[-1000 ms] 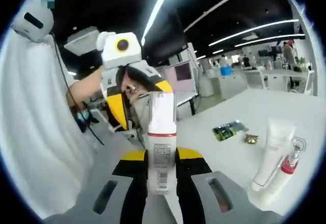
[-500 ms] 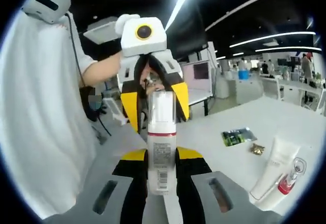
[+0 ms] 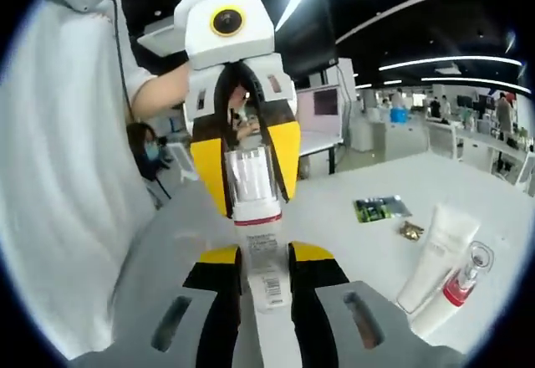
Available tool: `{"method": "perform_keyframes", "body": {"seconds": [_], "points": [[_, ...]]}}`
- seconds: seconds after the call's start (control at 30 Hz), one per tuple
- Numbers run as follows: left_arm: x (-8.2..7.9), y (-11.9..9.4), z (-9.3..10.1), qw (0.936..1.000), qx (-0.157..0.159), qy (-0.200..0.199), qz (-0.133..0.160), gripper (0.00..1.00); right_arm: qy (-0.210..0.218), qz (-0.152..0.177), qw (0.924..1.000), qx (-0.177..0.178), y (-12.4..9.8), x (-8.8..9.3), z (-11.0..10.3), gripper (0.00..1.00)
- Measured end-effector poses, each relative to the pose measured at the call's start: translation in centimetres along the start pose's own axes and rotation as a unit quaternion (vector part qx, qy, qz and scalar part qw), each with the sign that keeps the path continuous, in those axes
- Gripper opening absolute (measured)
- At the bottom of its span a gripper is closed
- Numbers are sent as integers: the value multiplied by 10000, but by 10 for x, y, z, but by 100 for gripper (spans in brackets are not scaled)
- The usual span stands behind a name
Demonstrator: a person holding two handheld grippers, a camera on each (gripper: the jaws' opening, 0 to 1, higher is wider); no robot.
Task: Arrange the skincare products in the storage area until every visible bottle or jar stands upright without overlapping.
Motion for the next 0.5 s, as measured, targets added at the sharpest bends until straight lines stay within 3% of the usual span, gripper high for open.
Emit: {"method": "perform_keyframes", "body": {"seconds": [0.27,0.5], "points": [[9,30,-18,9995,14,142,-295,25,86,-350,9972,659,-10,21,14,23],[21,68,-44,9966,-299,393,-656,25,621,-734,9828,1576,-37,61,33,33]]}}
Point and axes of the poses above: the point that each gripper's makers call its tool centre point, and the gripper's own axes: y roughly forward along the fingers, z roughly to its right, x roughly out of its underside, the point moved 9 cm from there along -y, roughly backward along the fingers, and after that the axes turned 11 degrees about z, right-handed, at the moved point
